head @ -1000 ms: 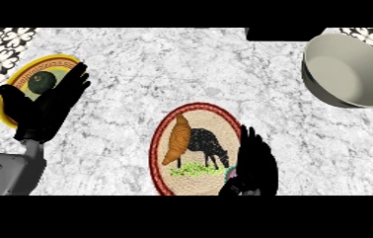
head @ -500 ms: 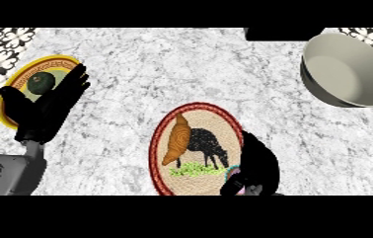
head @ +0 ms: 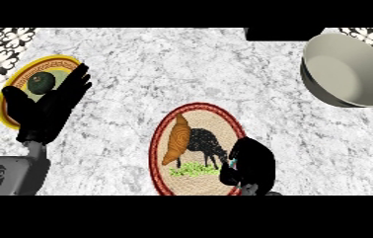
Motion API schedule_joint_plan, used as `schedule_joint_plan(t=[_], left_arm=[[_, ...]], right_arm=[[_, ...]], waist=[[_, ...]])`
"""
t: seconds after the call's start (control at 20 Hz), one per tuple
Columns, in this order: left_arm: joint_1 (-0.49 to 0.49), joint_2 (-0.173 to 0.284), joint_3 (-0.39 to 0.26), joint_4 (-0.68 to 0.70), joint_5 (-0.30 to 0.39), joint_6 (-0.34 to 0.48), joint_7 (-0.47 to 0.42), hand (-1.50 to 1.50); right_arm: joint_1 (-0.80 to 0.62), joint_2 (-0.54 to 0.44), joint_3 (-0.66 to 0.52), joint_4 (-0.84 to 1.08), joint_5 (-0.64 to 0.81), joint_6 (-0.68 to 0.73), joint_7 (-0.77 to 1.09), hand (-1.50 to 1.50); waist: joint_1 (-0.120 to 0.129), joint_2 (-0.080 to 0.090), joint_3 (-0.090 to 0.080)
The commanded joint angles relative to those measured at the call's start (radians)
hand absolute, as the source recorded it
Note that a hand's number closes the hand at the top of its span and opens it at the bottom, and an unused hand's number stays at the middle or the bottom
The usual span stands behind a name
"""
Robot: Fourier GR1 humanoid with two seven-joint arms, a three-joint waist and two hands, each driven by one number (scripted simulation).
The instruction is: Pick the cupcake from the placemat and place it in the bowl
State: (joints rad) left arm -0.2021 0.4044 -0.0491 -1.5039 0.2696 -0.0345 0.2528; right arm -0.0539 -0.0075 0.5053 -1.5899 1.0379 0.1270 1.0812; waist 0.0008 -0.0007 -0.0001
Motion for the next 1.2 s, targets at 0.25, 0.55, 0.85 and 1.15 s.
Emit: schedule_joint_plan(t=[0.25, 0.55, 0.85, 1.15], left_arm=[[0.013, -0.025, 0.069, 0.016, -0.026, -0.07, -0.008, 0.0], [0.011, -0.01, 0.066, 0.014, -0.015, -0.04, -0.012, 0.0], [0.029, -0.012, 0.081, 0.01, -0.006, -0.032, -0.013, 0.0], [0.037, -0.014, 0.077, 0.007, -0.016, -0.033, -0.023, 0.0]], right_arm=[[-0.063, 0.007, 0.051, -0.001, 0.004, 0.012, 0.122, 1.5], [0.037, -0.5, -0.237, -0.029, -0.221, 0.091, -0.504, 1.5], [0.054, -0.738, -0.435, 0.03, -0.392, 0.097, -0.88, 1.5], [0.054, -0.952, -0.651, 0.209, -0.557, 0.133, -1.288, 1.5]], waist=[[0.001, 0.0, 0.0], [-0.049, 0.007, 0.011], [-0.059, -0.001, 0.013], [-0.046, 0.002, 0.01]])
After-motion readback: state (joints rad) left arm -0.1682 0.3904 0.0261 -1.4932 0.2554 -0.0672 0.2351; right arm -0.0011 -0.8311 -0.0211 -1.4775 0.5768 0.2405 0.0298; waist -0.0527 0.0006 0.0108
